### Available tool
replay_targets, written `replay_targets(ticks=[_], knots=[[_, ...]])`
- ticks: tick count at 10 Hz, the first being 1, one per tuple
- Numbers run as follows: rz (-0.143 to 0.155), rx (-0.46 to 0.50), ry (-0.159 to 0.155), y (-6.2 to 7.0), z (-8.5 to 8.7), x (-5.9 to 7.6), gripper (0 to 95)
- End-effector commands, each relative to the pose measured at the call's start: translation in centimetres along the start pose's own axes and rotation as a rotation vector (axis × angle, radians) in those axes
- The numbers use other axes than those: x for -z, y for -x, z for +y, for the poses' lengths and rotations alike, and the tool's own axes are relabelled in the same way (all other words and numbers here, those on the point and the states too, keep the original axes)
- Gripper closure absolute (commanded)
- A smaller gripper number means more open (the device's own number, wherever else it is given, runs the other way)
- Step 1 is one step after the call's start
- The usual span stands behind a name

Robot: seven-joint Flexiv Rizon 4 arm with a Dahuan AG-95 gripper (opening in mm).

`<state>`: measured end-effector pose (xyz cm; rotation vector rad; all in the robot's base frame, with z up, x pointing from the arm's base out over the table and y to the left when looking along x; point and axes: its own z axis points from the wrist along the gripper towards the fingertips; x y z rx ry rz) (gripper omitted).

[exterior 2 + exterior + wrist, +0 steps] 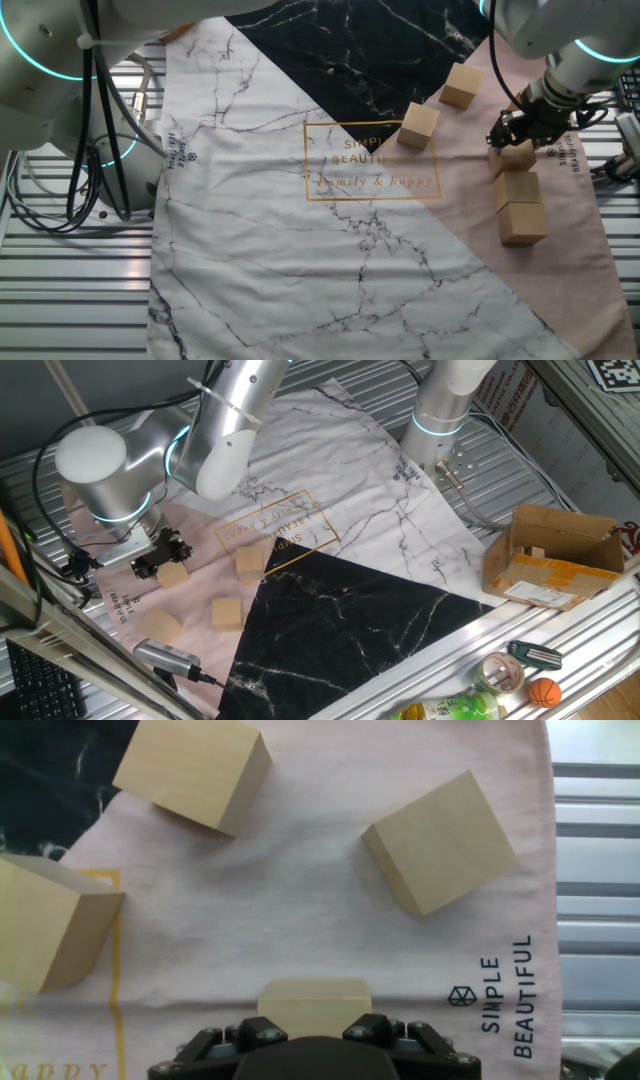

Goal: Stack the blocks into a pyramid shape

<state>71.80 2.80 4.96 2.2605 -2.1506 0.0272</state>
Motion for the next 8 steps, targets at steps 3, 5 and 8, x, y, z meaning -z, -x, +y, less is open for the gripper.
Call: replay_targets(ticks=[3,5,8], knots=[[-0.001,0.008,0.000,-0.40,-0.10,0.05,95.0],[-0.002,0.010,0.000,-0.49,-0.14,0.05,95.0],[0.000,0.017,0.001,-0.72,-0.22,-0.01,95.0]])
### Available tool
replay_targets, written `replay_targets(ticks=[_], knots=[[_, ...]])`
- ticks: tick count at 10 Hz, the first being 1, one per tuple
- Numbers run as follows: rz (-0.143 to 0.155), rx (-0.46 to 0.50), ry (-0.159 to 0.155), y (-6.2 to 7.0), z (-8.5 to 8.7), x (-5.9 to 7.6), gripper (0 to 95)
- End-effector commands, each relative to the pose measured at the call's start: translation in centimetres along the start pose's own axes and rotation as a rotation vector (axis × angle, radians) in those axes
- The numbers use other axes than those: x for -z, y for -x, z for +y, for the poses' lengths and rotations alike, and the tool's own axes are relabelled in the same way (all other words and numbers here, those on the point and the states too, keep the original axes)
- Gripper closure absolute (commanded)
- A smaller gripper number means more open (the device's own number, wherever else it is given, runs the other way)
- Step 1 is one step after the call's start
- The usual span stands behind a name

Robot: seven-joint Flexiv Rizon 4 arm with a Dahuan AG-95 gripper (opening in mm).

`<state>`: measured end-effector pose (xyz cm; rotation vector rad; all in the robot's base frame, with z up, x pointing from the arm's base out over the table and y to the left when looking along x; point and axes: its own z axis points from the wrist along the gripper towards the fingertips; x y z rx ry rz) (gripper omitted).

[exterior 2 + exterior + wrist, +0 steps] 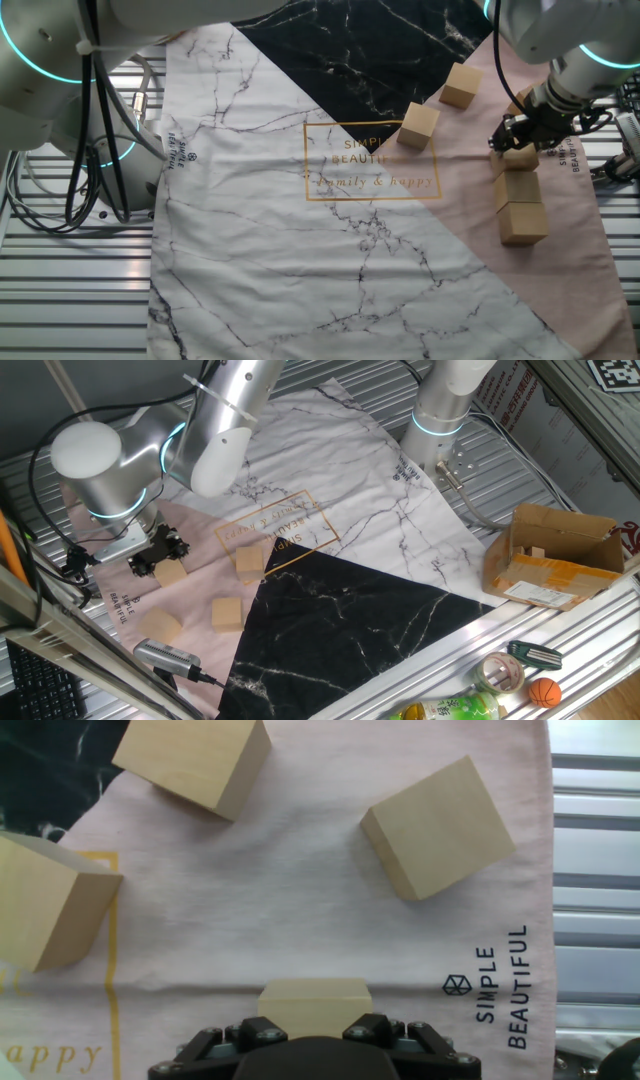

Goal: Stack the blocks into a pyramid shape

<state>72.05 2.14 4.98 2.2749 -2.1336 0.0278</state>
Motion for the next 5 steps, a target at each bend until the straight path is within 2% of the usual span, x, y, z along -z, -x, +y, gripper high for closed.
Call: replay_targets(ticks=[1,5], knots=[[-0.001,0.004,0.001,-0.17,-0.04,-0.02,95.0],[-0.003,0.007,0.001,-0.31,-0.13,-0.18,95.0]])
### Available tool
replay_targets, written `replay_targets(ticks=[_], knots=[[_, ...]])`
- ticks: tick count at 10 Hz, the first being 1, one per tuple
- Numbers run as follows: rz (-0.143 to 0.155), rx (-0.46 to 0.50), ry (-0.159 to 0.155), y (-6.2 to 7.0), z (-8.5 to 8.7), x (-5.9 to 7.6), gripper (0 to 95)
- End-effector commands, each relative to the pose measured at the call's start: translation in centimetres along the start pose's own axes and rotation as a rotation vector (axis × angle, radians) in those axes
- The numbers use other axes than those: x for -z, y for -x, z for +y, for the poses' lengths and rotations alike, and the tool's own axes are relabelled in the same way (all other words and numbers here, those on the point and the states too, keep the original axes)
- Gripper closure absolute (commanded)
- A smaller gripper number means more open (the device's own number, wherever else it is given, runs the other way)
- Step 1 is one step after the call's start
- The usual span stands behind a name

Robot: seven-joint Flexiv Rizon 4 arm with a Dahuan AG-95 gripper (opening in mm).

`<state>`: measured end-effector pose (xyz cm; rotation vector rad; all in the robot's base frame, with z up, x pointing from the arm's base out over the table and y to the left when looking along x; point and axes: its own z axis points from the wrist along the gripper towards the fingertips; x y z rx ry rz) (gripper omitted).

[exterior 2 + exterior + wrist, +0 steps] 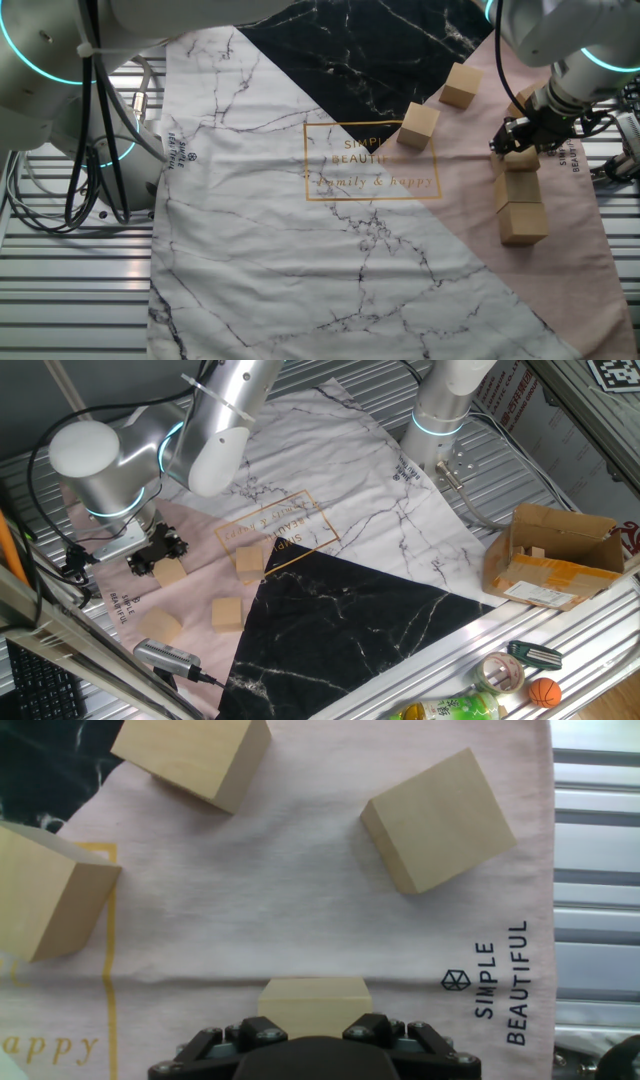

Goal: Stack the blocks into a pyramid shape

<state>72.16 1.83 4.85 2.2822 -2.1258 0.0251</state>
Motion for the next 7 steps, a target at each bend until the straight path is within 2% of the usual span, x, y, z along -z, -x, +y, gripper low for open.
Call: replay_targets(ticks=[1,7], knots=[[-0.003,0.000,0.000,-0.03,-0.07,-0.13,95.0],[-0.002,0.004,0.000,-0.12,-0.14,-0.33,95.0]])
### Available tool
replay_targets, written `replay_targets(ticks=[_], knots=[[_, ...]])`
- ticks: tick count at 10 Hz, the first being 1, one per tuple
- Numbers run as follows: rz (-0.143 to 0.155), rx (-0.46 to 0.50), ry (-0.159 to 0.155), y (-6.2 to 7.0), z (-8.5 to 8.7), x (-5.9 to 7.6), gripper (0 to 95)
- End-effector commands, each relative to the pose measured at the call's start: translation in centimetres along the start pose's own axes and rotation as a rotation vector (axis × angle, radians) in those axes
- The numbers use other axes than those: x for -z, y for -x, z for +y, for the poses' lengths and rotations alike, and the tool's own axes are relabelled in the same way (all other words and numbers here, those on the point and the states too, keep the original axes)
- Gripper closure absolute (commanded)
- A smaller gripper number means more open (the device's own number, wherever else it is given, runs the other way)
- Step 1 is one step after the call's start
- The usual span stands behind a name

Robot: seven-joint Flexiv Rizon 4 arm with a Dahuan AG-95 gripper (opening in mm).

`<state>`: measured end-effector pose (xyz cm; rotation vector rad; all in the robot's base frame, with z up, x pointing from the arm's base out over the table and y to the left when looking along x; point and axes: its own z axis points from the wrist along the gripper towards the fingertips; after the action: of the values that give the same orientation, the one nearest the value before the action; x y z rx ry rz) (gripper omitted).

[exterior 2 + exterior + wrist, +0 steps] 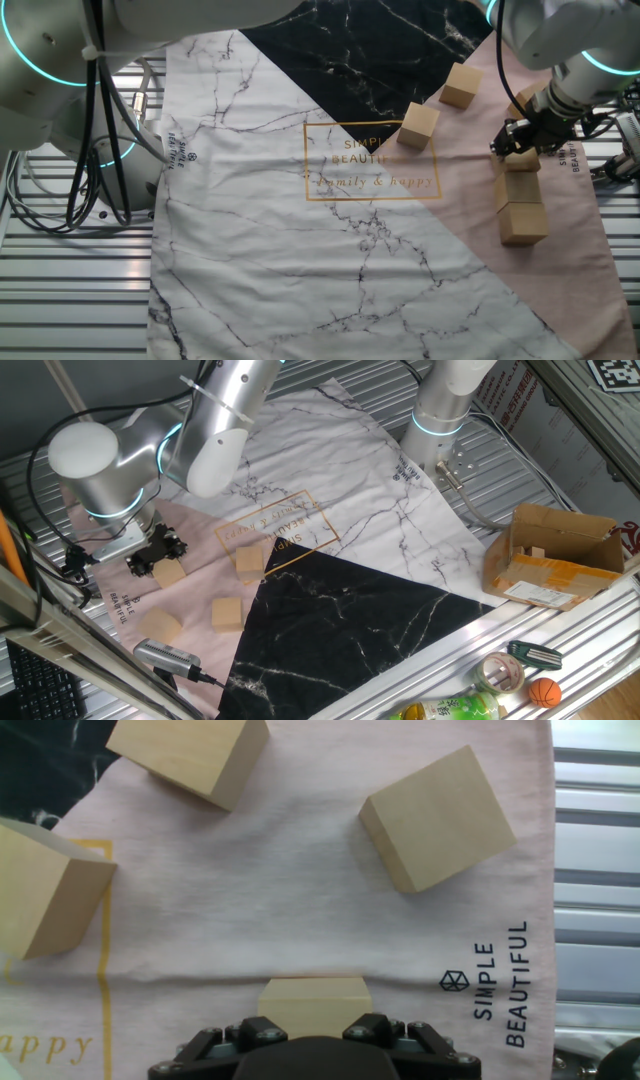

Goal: Stack the blocks into a pyramid shape

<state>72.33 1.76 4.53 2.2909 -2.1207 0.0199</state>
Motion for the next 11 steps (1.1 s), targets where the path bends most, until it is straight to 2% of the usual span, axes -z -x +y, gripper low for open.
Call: replay_targets(ticks=[1,11], knots=[[0.002,-0.004,0.000,-0.06,0.02,-0.02,95.0],[-0.015,-0.034,0.004,-0.26,0.38,-0.44,95.0]])
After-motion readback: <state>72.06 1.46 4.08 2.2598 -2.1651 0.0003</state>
